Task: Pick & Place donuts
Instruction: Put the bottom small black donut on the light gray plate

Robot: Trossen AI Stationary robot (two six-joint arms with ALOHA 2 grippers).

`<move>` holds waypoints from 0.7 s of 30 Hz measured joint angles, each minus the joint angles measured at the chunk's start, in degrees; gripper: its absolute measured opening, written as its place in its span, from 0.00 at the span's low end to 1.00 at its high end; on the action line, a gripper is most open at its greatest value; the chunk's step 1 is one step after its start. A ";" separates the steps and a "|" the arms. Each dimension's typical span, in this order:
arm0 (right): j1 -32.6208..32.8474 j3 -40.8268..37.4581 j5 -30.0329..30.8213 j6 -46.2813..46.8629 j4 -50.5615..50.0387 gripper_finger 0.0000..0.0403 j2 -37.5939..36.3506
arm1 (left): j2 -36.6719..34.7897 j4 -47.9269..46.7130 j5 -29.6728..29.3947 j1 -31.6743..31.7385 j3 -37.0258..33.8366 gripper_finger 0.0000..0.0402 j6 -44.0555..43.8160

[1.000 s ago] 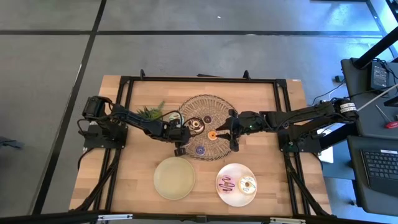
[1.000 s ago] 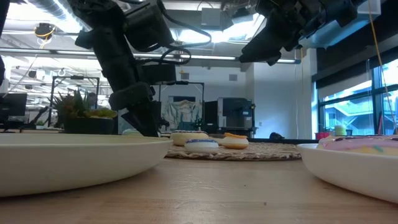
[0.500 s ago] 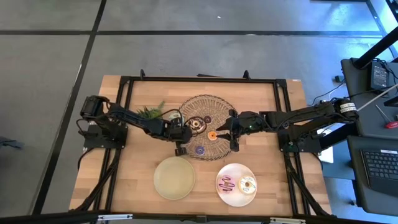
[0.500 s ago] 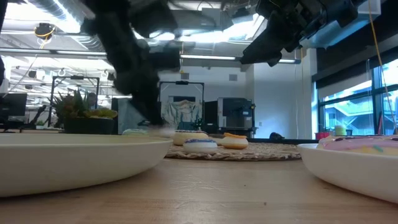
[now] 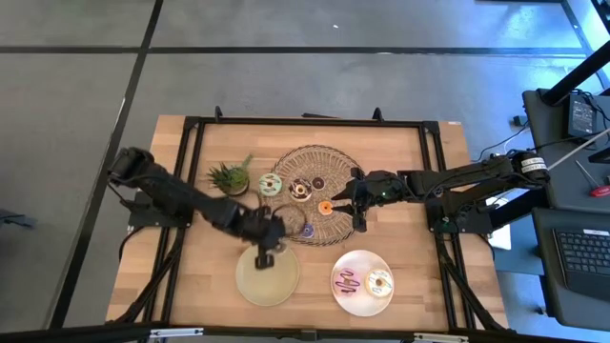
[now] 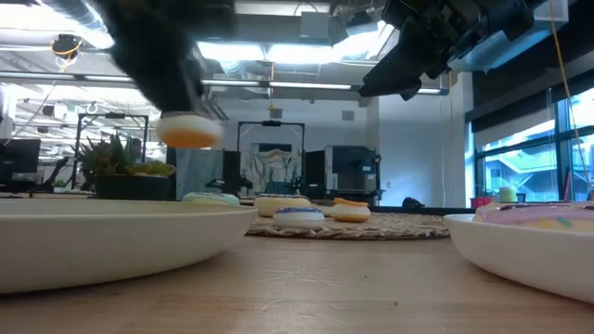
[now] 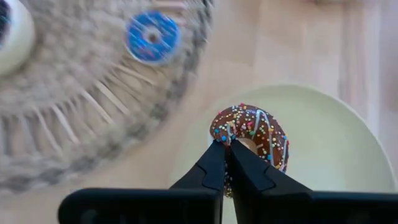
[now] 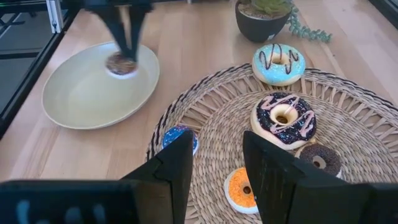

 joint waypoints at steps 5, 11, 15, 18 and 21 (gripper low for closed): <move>0.00 0.00 0.00 0.20 0.01 0.35 0.00 | 0.09 -0.57 -5.96 -6.91 0.00 0.01 -9.70; 0.00 0.00 0.01 1.54 0.04 0.35 0.00 | 1.54 0.18 -10.20 -12.03 0.00 0.02 -17.13; 0.00 0.00 0.01 1.56 0.11 0.35 0.00 | 5.11 0.18 -10.04 -13.05 -0.02 0.01 -20.36; 0.00 0.00 0.02 1.97 0.10 0.35 0.00 | 7.56 0.38 -9.77 -12.96 -0.02 0.02 -21.64; 0.00 0.00 0.02 2.87 0.07 0.35 0.00 | 9.46 0.54 -8.79 -12.46 -0.02 0.03 -22.12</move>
